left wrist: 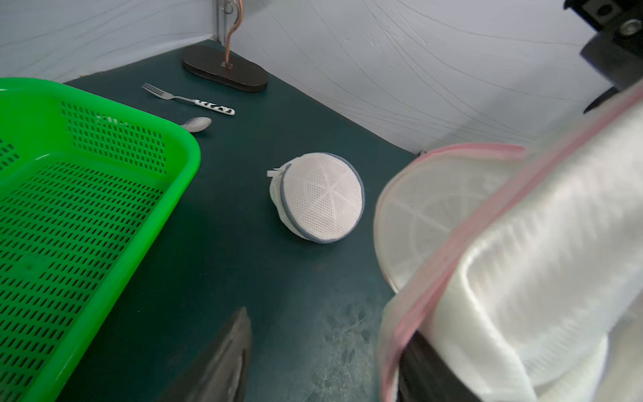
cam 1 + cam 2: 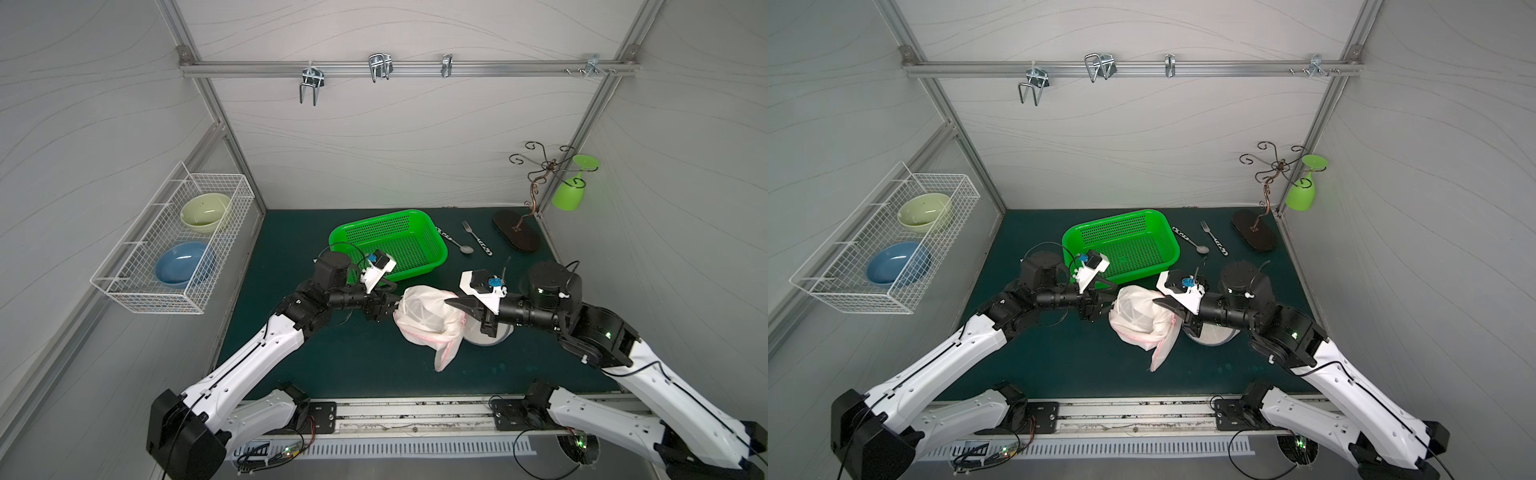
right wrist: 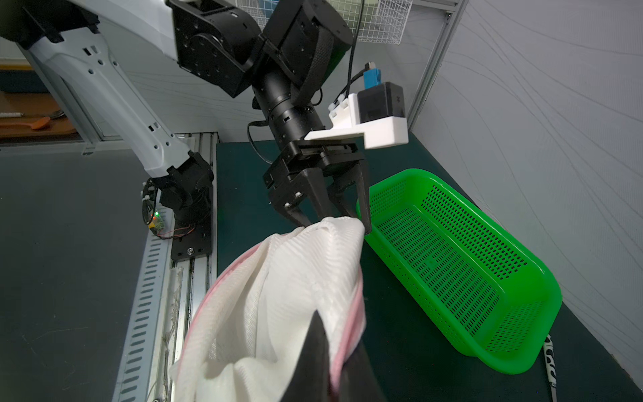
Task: Turn the laundry bag inside out
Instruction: Turn over the laundry bag.
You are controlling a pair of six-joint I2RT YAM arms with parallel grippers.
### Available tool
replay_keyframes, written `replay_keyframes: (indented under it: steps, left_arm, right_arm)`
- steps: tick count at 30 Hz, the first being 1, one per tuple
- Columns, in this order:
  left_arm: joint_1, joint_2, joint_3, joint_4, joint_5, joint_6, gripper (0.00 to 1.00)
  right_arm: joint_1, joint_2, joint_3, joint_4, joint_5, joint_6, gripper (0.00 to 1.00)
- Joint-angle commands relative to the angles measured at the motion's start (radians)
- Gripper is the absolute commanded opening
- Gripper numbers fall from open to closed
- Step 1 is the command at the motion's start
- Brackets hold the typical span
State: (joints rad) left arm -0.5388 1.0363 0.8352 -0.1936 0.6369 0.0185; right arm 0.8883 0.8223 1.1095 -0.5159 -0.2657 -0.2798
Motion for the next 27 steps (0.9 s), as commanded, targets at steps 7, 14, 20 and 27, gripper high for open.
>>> replay_keyframes:
  steps: [7,14,20,27]
  left_arm:
    - [0.014,-0.135,-0.121,0.191,-0.217,-0.101,0.7]
    - [0.013,-0.188,-0.1,0.067,-0.363,0.085,0.72]
    - [0.013,-0.229,-0.108,-0.034,-0.457,0.234,0.73]
    - [0.013,-0.318,-0.149,0.043,-0.488,0.25,0.76]
  right_arm:
    - [-0.031,-0.011,-0.032,0.182,0.085,0.146,0.0]
    - [-0.034,0.017,-0.045,0.135,0.027,0.122,0.0]
    - [-0.042,0.018,-0.05,0.148,0.021,0.084,0.0]
    - [-0.041,0.015,-0.057,0.129,0.03,0.037,0.0]
